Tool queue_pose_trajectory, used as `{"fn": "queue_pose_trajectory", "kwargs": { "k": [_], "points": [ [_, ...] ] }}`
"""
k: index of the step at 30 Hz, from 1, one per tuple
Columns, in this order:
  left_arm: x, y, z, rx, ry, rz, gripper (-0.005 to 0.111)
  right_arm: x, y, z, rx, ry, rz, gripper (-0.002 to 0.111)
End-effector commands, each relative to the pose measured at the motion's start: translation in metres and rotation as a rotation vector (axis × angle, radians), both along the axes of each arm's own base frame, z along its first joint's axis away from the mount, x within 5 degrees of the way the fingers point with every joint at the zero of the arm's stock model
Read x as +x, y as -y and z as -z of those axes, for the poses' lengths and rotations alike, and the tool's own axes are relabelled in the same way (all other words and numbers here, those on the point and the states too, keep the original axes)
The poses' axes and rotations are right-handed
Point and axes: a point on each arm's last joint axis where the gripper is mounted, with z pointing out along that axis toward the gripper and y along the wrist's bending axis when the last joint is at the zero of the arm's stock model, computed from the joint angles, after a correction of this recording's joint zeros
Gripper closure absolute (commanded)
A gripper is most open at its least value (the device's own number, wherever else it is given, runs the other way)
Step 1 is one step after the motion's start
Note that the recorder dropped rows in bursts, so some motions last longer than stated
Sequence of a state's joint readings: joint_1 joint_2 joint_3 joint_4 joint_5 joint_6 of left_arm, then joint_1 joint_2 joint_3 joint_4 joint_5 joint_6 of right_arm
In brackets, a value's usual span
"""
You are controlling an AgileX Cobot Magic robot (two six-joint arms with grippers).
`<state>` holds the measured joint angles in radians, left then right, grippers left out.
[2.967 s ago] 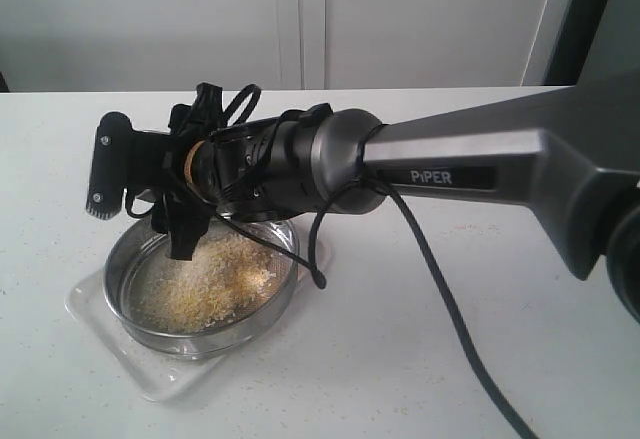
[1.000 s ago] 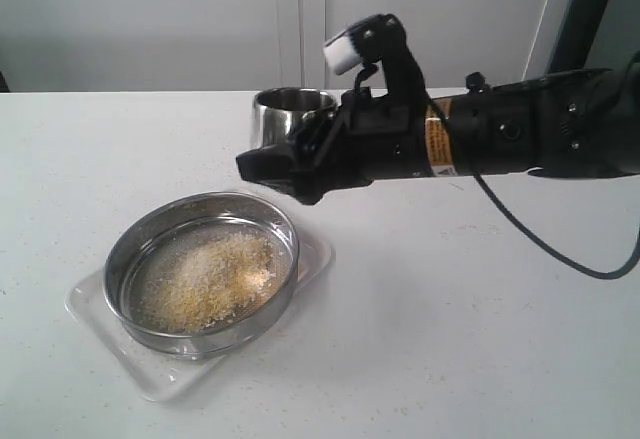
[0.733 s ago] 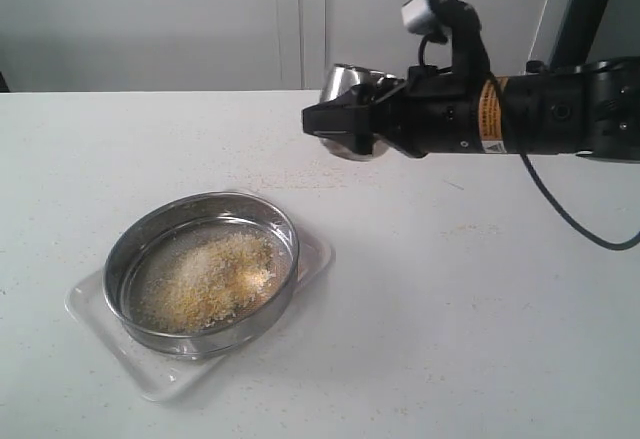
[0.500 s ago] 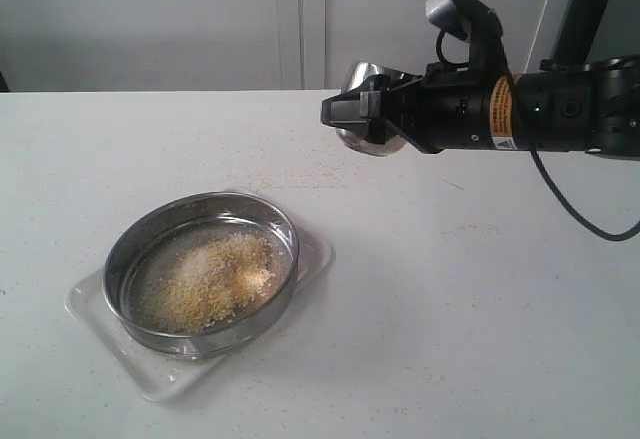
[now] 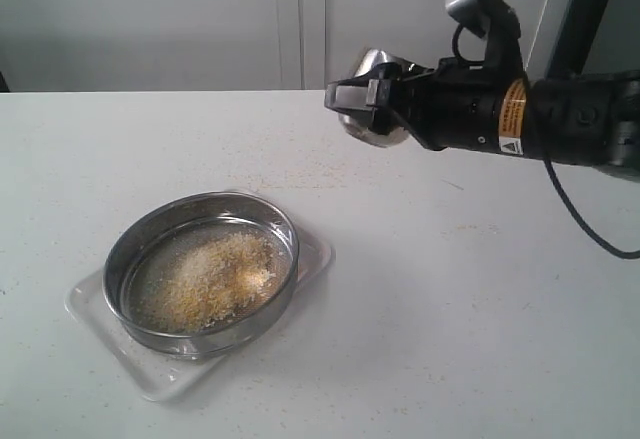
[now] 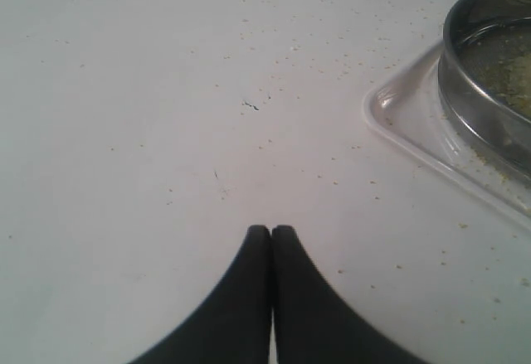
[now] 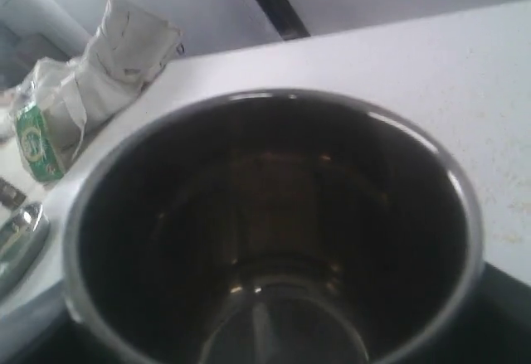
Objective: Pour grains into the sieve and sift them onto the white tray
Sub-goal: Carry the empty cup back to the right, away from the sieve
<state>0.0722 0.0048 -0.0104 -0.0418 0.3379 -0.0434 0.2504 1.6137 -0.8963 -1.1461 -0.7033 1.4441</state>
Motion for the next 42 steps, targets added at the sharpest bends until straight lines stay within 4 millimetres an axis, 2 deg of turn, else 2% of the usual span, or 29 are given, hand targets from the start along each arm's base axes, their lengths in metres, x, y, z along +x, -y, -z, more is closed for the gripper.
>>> {"fn": "queue_pose_trajectory", "kwargs": {
  "k": [1,5,7,11,15,19,22,26,29,32,34,37,42],
  "points": [
    [-0.001,0.001,0.005,-0.009,-0.022,0.009,0.107,-0.014,0.017,0.0,-0.004,0.213,0.194,0.108],
    [-0.001,0.001,0.005,-0.009,-0.022,0.009,0.107,-0.025,0.034,0.011,-0.102,0.282,0.334,0.108],
    [-0.001,0.001,0.005,-0.009,-0.022,0.009,0.107,-0.031,0.034,0.013,-0.156,0.309,0.364,0.108],
    [-0.001,0.001,0.005,-0.009,-0.022,0.009,0.107,-0.042,0.03,0.018,-0.261,0.314,0.408,0.108],
    [-0.001,0.001,0.005,-0.009,-0.022,0.009,0.107,-0.051,0.018,0.022,-0.355,0.315,0.403,0.108],
    [-0.001,0.001,0.005,-0.009,-0.022,0.009,0.107,-0.055,0.008,0.027,-0.416,0.329,0.326,0.108],
    [-0.001,0.001,0.005,-0.009,-0.022,0.009,0.107,-0.053,0.002,0.031,-0.36,0.339,0.296,0.108],
    [-0.001,0.001,0.005,-0.009,-0.022,0.009,0.107,-0.045,-0.003,0.048,-0.331,0.363,0.302,0.108],
    [-0.001,0.001,0.005,-0.009,-0.022,0.009,0.107,-0.037,-0.007,0.065,-0.303,0.396,0.31,0.108],
    [-0.001,0.001,0.005,-0.009,-0.022,0.009,0.107,-0.03,-0.009,0.093,-0.312,0.364,0.325,0.108],
    [-0.001,0.001,0.005,-0.009,-0.022,0.009,0.107,-0.025,-0.005,0.106,-0.307,0.355,0.391,0.108],
    [-0.001,0.001,0.005,-0.009,-0.022,0.009,0.107,-0.022,0.002,0.114,-0.332,0.325,0.465,0.108],
    [-0.001,0.001,0.005,-0.009,-0.022,0.009,0.107,-0.019,0.008,0.126,-0.431,0.343,0.463,0.108]
  ]
}}
